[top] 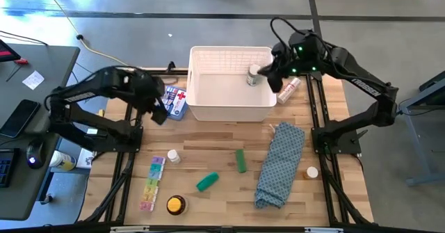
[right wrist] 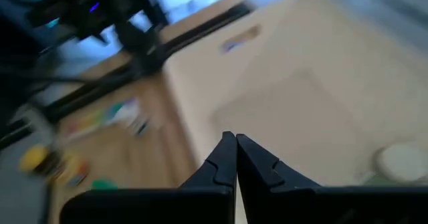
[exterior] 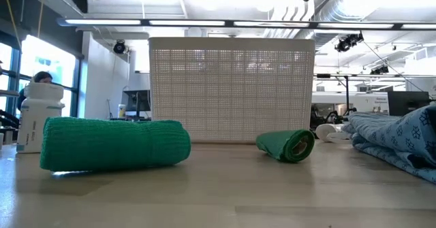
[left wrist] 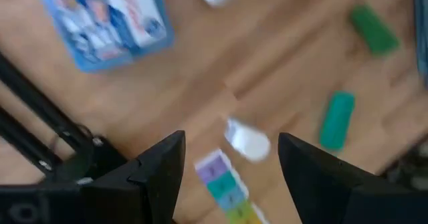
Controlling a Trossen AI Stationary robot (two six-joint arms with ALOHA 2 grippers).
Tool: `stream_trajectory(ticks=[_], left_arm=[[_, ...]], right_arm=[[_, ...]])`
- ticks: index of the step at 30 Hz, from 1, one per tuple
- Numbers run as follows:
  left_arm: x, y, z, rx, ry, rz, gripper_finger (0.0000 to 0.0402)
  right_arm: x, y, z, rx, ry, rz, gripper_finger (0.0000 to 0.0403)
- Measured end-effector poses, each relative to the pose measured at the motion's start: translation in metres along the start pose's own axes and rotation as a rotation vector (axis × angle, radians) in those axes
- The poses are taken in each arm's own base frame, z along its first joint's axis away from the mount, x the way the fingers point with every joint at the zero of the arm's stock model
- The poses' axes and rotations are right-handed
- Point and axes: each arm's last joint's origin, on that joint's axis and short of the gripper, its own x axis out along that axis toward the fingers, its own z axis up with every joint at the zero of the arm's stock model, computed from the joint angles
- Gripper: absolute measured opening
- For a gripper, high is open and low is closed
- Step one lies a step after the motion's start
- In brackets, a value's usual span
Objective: Pick & place medical supplies in basket/bin
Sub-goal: Put the white pill bottle into the white bin
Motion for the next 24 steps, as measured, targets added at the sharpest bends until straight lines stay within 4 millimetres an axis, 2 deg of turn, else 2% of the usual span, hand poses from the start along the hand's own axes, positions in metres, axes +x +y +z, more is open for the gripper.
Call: stream_trajectory(ticks=[6, 12, 19, 24], left_arm=[[0.023, -0.038, -0.018, 0.180, 0.108, 0.001, 0.0238], [0.053, -0.085, -0.041, 0.490, 0.191, 0.018, 0.0210], [0.098, -0.116, -0.053, 0.625, 0.305, 0.149, 0.0230], [0.112, -0.127, -0.061, 0.827, 0.290, 0.190, 0.0262]], right_arm=[[0.001, 0.008, -0.013, -0.020, 0.132, 0.072, 0.0000], [-0.002, 0.017, -0.020, -0.057, 0.180, 0.096, 0.0000], [-0.022, 0.027, -0.025, -0.097, 0.147, 0.120, 0.0000], [-0.040, 0.028, -0.033, -0.101, 0.141, 0.096, 0.0000]])
